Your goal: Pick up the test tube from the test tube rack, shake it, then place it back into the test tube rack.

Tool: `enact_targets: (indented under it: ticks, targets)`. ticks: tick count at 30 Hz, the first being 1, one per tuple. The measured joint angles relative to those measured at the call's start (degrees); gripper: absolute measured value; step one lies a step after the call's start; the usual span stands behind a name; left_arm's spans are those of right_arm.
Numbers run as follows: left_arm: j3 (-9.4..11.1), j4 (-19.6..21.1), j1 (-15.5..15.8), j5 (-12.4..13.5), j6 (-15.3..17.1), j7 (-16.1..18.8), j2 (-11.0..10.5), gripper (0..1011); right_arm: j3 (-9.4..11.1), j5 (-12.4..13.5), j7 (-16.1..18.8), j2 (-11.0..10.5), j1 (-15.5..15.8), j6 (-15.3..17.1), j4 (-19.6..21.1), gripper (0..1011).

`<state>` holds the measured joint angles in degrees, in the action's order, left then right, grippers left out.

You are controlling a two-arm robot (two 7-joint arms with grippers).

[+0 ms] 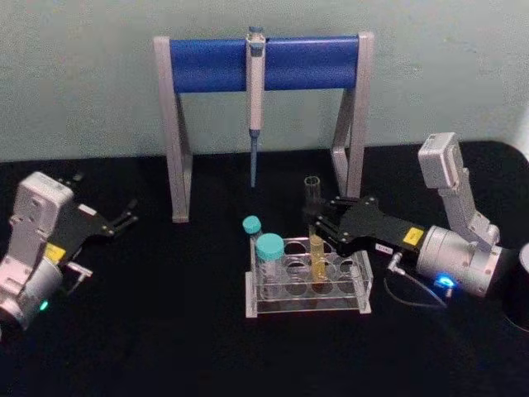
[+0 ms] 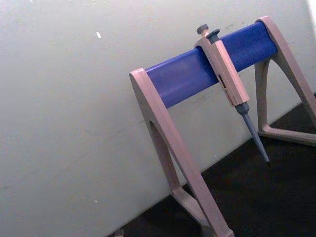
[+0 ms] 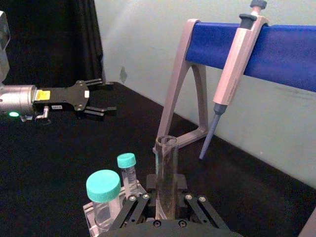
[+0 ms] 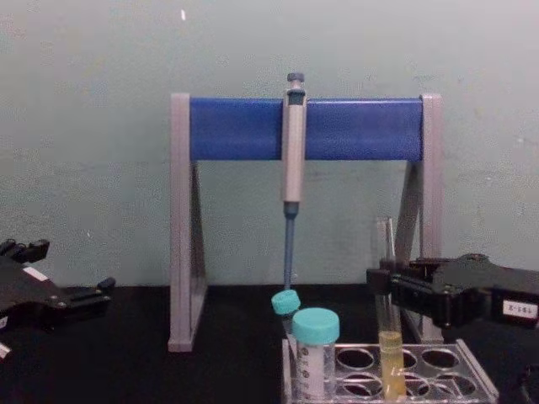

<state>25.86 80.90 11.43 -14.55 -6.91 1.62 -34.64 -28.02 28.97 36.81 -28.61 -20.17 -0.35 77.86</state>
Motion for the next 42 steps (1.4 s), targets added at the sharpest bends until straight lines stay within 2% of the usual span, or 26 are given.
enact_targets:
  ticks: [6, 10, 11, 13, 14, 15, 17, 18, 19, 25, 30, 33, 42]
  targets:
    - [0.0, 0.0, 0.0, 0.0, 0.0, 0.0, 0.0, 1001, 0.03, -0.02, -0.04, 0.03, 0.03, -0.01, 0.02, 234]
    - [0.0, 0.0, 0.0, 0.0, 0.0, 0.0, 0.0, 1001, 0.04, -0.08, -0.06, 0.02, 0.06, 0.05, 0.02, 349]
    - [0.0, 0.0, 0.0, 0.0, 0.0, 0.0, 0.0, 1001, 0.04, -0.08, -0.06, 0.02, 0.06, 0.05, 0.02, 349]
    - [0.0, 0.0, 0.0, 0.0, 0.0, 0.0, 0.0, 1002, 0.05, -0.08, -0.08, 0.02, 0.06, 0.05, 0.03, 448]
    - [0.0, 0.0, 0.0, 0.0, 0.0, 0.0, 0.0, 1001, 0.05, -0.08, -0.08, 0.02, 0.06, 0.05, 0.03, 448]
    - [0.0, 0.0, 0.0, 0.0, 0.0, 0.0, 0.0, 1001, 0.06, -0.08, -0.09, 0.02, 0.06, 0.06, 0.03, 505]
    - [0.0, 0.0, 0.0, 0.0, 0.0, 0.0, 0.0, 1001, 0.07, -0.08, -0.11, 0.02, 0.06, 0.05, 0.03, 552]
    - [0.0, 0.0, 0.0, 0.0, 0.0, 0.0, 0.0, 1001, 0.07, -0.08, -0.11, 0.02, 0.06, 0.05, 0.03, 614]
    - [0.0, 0.0, 0.0, 0.0, 0.0, 0.0, 0.0, 1001, 0.07, -0.07, -0.11, 0.02, 0.06, 0.04, 0.03, 614]
    - [0.0, 0.0, 0.0, 0.0, 0.0, 0.0, 0.0, 1001, 0.07, -0.05, -0.12, 0.02, 0.06, 0.02, 0.04, 827]
    - [0.0, 0.0, 0.0, 0.0, 0.0, 0.0, 0.0, 1001, 0.07, -0.03, -0.12, 0.03, 0.06, 0.0, 0.04, 959]
    - [0.0, 0.0, 0.0, 0.0, 0.0, 0.0, 0.0, 1001, 0.07, -0.02, -0.12, 0.02, 0.06, -0.01, 0.03, 1000]
    - [0.0, 0.0, 0.0, 0.0, 0.0, 0.0, 0.0, 1002, 0.07, -0.01, -0.12, 0.03, 0.06, -0.03, 0.03, 1000]
